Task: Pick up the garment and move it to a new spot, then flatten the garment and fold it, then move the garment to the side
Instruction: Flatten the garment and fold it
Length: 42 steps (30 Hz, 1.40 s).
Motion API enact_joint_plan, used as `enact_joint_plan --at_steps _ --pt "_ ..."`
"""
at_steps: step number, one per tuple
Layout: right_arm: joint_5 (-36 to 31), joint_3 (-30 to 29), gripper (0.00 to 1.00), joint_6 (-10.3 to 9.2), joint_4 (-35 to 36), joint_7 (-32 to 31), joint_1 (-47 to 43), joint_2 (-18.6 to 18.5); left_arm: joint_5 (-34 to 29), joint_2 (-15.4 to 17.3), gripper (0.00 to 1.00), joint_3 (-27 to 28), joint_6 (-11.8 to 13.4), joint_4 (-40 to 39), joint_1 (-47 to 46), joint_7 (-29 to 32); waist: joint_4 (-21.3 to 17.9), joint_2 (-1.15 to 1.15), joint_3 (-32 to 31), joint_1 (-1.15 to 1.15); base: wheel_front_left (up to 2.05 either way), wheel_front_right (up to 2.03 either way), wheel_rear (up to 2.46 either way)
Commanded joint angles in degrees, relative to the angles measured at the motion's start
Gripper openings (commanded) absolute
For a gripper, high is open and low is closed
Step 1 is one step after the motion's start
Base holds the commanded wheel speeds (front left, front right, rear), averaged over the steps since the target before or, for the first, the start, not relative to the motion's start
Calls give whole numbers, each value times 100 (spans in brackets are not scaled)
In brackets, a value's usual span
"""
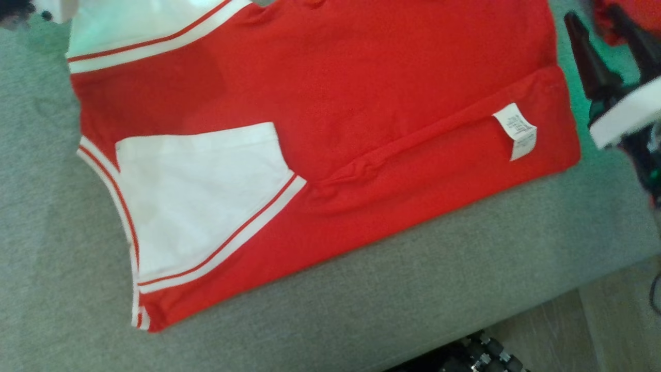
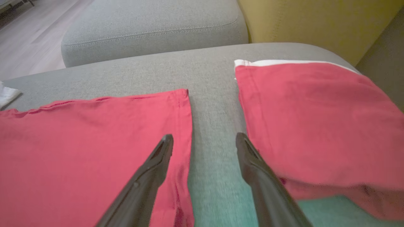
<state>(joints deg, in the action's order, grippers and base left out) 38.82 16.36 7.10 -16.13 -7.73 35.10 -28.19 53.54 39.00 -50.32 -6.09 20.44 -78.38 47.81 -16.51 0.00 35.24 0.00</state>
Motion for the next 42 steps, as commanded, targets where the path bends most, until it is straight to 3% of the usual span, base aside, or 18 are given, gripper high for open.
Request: enact_joint_plan --at_steps 1,7,17,21,23,27,30,31,37,42 --pt "48 60 100 39 -15 -191 264 -208 6 139 0 204 -54 -232 -373 -16 109 0 29 0 0 0 0" --pt "-259 396 100 39 -814 -970 1338 -154 -25 172 0 75 -102 -475 -511 10 273 0 134 0 0 0 0" --pt "-575 750 99 39 -1901 -1339 2354 247 -15 199 0 -41 -120 -698 -551 -11 481 0 193 0 0 0 0" --pt "-555 905 74 39 -2150 -1332 2506 320 -5 219 0 -73 -123 -719 -539 -31 523 0 189 0 0 0 0" --pt "-540 972 50 39 -2250 -1321 2562 325 0 224 0 -83 -124 -718 -534 -44 531 0 182 0 0 0 0" --pt "-522 1090 37 39 -2416 -1267 2656 317 11 213 0 -94 -125 -690 -516 -88 546 0 162 0 0 0 0" --pt "-520 1160 19 39 -2527 -1219 2709 299 24 194 0 -110 -126 -663 -496 -128 570 0 144 0 0 0 0" --pt "-509 1181 4 39 -2559 -1207 2725 297 27 190 0 -116 -127 -657 -490 -138 577 0 139 0 0 0 0" --pt "-487 1207 0 39 -2689 -922 2860 295 -68 207 0 -151 -131 -669 -509 -377 614 0 87 0 0 0 0" --pt "-280 1079 0 39 -2701 -593 2973 281 -285 193 0 -150 -136 -669 -641 -973 642 0 16 0 0 0 0"
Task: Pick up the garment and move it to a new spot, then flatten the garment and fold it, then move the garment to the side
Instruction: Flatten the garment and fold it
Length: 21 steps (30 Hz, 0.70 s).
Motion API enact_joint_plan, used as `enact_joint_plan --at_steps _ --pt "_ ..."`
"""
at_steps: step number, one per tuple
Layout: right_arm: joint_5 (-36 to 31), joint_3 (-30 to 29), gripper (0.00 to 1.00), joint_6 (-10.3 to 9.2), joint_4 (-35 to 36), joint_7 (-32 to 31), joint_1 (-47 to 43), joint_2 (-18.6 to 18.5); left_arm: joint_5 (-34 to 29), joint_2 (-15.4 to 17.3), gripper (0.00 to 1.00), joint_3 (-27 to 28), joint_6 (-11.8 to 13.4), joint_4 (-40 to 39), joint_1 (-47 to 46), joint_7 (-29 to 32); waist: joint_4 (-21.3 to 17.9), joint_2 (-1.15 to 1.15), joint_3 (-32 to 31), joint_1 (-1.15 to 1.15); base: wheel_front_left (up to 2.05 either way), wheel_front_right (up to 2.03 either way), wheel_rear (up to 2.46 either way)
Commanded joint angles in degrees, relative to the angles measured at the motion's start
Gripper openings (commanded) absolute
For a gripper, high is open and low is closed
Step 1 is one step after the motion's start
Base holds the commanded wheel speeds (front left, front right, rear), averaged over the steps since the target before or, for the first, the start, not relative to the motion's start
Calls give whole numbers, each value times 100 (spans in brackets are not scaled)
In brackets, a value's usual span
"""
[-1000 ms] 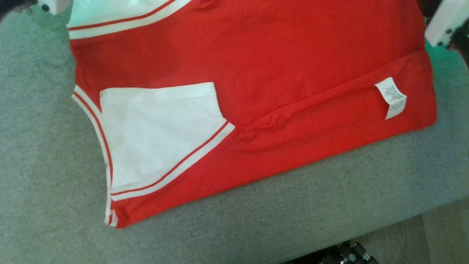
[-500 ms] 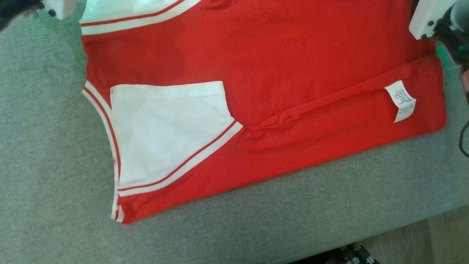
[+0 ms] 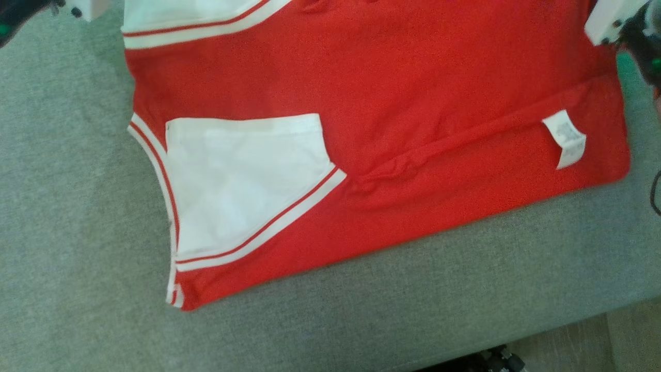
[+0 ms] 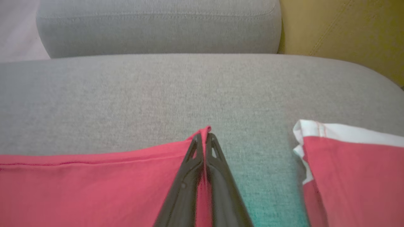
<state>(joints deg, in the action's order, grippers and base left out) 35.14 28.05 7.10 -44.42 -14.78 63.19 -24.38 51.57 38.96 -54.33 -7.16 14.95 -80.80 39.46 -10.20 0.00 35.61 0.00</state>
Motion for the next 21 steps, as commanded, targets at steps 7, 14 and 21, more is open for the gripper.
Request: enact_joint_plan --at_steps 7,14,21 --pt "512 -290 0 39 293 395 75 -362 -76 174 0 186 -32 -119 -546 -962 128 0 -214 0 0 0 0" --pt "929 -357 0 39 645 416 -543 -686 261 544 0 47 -32 -446 -157 -1368 260 0 -551 0 0 0 0" --pt "1241 -537 0 39 1194 421 -1509 -1115 512 1254 0 -30 41 -1354 922 -1941 455 0 -861 0 0 0 0"
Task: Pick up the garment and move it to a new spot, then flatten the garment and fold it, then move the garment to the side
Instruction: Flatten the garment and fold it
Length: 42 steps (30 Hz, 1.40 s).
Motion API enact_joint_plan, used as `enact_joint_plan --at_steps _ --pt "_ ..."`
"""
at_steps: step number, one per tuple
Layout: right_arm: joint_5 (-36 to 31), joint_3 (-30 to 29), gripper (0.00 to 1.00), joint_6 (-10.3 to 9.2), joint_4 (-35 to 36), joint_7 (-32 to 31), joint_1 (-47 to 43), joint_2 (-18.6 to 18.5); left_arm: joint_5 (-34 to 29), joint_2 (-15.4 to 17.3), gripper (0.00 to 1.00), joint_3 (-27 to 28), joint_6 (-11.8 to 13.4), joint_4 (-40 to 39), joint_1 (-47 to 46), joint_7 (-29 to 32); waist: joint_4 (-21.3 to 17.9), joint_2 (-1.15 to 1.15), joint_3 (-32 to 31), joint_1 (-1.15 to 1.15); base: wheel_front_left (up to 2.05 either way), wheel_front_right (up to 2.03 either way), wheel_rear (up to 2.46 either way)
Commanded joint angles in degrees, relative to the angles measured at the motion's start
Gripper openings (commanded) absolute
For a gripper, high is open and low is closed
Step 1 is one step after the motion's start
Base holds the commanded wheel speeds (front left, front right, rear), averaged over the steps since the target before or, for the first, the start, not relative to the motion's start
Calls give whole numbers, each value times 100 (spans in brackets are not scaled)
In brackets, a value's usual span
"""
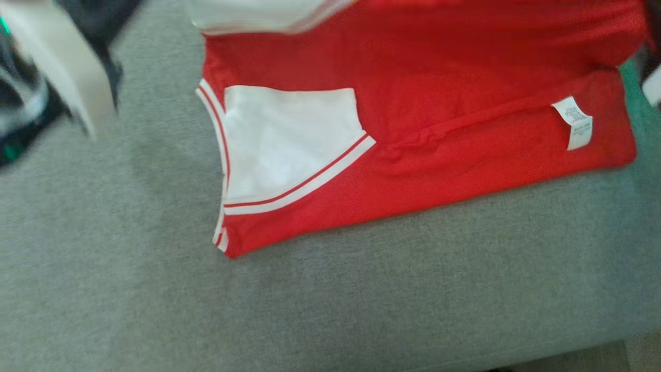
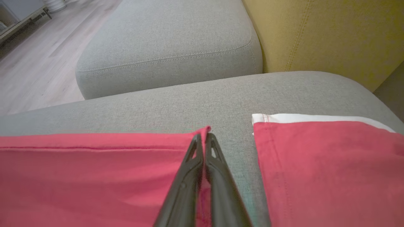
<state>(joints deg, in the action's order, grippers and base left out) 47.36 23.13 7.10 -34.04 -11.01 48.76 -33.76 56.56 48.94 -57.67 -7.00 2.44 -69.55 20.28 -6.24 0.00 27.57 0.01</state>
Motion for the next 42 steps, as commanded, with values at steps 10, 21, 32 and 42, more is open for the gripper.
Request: enact_joint_plan --at_steps 10,21,32,42 --pt "-181 -653 0 39 1013 -22 -1431 -491 -21 992 0 -61 770 -1794 1331 -575 227 0 -188 -1 0 0 0" --pt "-663 -1547 0 39 1697 -240 -2589 -196 -58 996 0 -484 1329 -2347 2405 -1104 308 0 -169 -1 0 0 0" --pt "-1294 -2296 100 39 1780 381 -3022 404 131 400 100 -553 1696 -2049 3078 -1941 418 0 -152 -1 0 0 0" --pt "-1822 -3221 100 39 2346 1403 -3895 1333 -493 -877 100 29 3214 -1268 3776 -3469 667 0 -427 -1 0 0 0"
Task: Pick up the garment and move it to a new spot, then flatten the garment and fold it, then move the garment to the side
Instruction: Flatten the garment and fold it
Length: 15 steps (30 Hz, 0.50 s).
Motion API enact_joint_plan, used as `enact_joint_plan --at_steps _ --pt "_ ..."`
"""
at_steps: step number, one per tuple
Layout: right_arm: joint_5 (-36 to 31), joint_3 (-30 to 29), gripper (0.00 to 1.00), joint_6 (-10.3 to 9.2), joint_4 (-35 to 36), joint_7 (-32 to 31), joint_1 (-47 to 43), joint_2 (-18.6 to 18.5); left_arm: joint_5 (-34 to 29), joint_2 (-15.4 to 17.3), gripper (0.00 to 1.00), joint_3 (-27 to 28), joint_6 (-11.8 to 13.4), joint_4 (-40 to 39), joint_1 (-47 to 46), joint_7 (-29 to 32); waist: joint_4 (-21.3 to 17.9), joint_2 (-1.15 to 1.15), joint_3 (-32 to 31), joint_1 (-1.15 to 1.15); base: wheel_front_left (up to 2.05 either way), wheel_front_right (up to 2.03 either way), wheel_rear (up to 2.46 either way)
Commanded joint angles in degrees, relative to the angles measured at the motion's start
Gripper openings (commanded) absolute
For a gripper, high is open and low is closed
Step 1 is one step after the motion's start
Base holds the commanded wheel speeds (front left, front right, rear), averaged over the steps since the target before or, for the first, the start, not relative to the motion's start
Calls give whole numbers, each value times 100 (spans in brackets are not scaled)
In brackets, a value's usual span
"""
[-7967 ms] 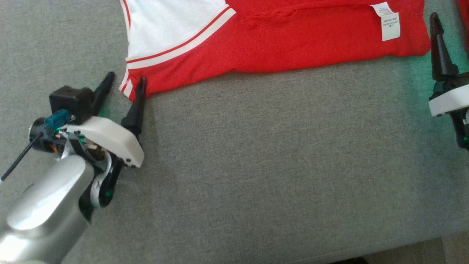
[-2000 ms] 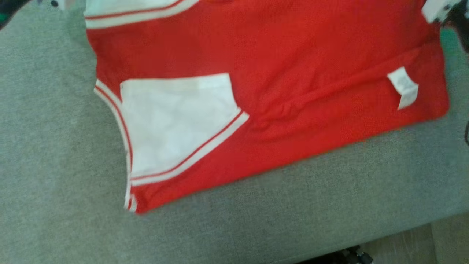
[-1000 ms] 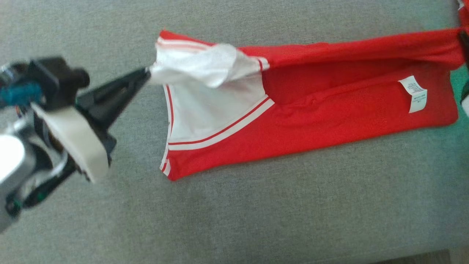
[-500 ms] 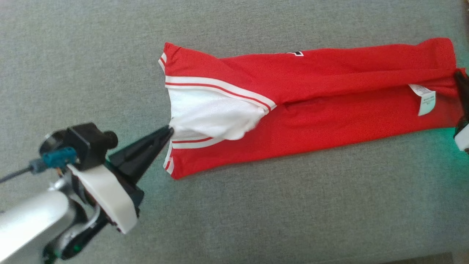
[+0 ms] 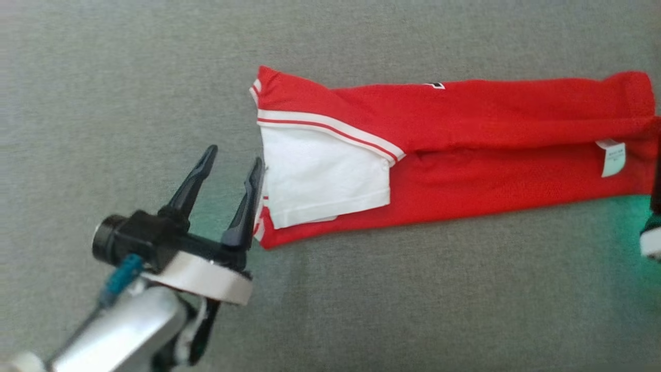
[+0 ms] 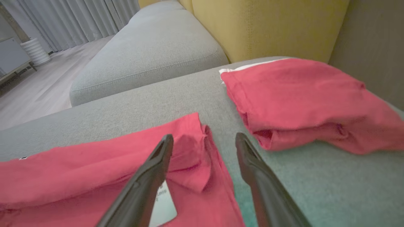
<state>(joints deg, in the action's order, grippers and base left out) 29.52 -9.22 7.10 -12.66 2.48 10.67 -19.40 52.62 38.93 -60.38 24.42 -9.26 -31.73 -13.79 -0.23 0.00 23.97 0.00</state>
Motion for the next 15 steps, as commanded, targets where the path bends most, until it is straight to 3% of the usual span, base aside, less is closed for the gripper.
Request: enact_joint_plan --at_steps 1,4,7,15 --pt "-12 -34 100 39 259 49 -156 -6 -208 -59 100 446 243 -34 108 -96 102 0 -104 0 0 0 0" --pt "55 -232 100 39 287 -26 -241 151 -897 -611 100 972 622 -14 465 -116 230 0 -187 0 0 0 0" --pt "96 -463 100 39 195 -166 -136 178 -1545 -1072 100 1346 736 -5 911 -118 352 0 -225 0 0 0 0" --pt "-202 -1023 100 39 -447 -1068 135 97 -2398 -1860 100 1874 147 151 1494 -119 646 0 -237 0 0 0 0"
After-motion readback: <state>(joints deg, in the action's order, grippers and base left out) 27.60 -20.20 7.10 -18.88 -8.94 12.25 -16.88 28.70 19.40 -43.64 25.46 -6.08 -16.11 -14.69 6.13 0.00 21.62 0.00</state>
